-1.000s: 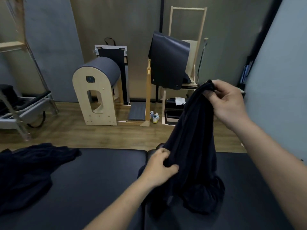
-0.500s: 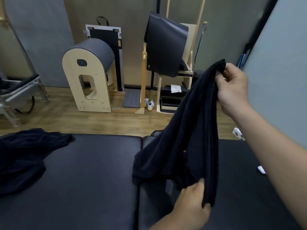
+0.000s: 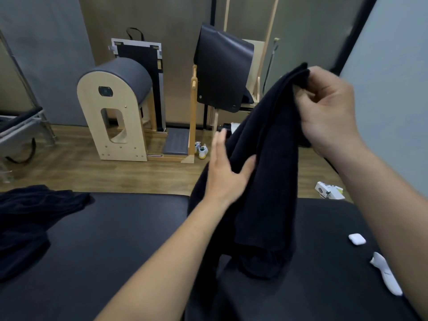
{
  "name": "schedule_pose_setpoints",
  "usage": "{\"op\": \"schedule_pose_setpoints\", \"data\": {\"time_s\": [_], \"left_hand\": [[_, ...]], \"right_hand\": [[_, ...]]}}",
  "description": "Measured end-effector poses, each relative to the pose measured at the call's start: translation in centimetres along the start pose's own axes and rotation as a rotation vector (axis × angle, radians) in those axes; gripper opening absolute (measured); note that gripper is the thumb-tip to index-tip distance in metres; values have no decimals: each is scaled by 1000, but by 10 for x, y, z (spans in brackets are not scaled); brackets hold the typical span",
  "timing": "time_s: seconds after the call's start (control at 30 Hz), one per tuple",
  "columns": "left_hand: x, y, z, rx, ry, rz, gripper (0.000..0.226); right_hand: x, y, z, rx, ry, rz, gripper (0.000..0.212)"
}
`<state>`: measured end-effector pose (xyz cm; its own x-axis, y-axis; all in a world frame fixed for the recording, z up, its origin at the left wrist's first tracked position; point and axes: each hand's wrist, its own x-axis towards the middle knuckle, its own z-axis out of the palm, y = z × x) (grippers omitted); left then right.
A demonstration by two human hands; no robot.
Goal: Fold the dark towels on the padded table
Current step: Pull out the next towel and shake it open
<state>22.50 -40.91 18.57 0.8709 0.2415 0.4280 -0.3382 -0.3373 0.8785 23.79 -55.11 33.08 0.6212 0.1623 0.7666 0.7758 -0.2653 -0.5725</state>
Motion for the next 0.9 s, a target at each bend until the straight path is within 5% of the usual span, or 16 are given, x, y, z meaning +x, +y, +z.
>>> {"op": "schedule_pose_setpoints", "data": {"time_s": [0.13, 0.27, 0.4, 0.53, 0.7, 0.9], "left_hand": [[-17, 28, 5, -3, 193, 349, 62], [11, 17, -25, 69, 314, 232, 34], [-5, 25, -35, -4, 357, 430, 20], [-27, 28, -27, -34, 402, 549, 30], [-35, 27, -25, -140, 220, 112, 27], [-13, 6, -38, 40, 493, -43, 21]], "right_hand": [[4, -10, 10, -189, -128, -161, 23], [4, -12, 17, -226, -193, -244, 16], [5, -21, 27, -190, -228, -275, 17], [5, -27, 41, -167, -221, -315, 17], [-3, -28, 53, -152, -209, -342, 23], [-6, -30, 53, -126, -199, -362, 25]]}}
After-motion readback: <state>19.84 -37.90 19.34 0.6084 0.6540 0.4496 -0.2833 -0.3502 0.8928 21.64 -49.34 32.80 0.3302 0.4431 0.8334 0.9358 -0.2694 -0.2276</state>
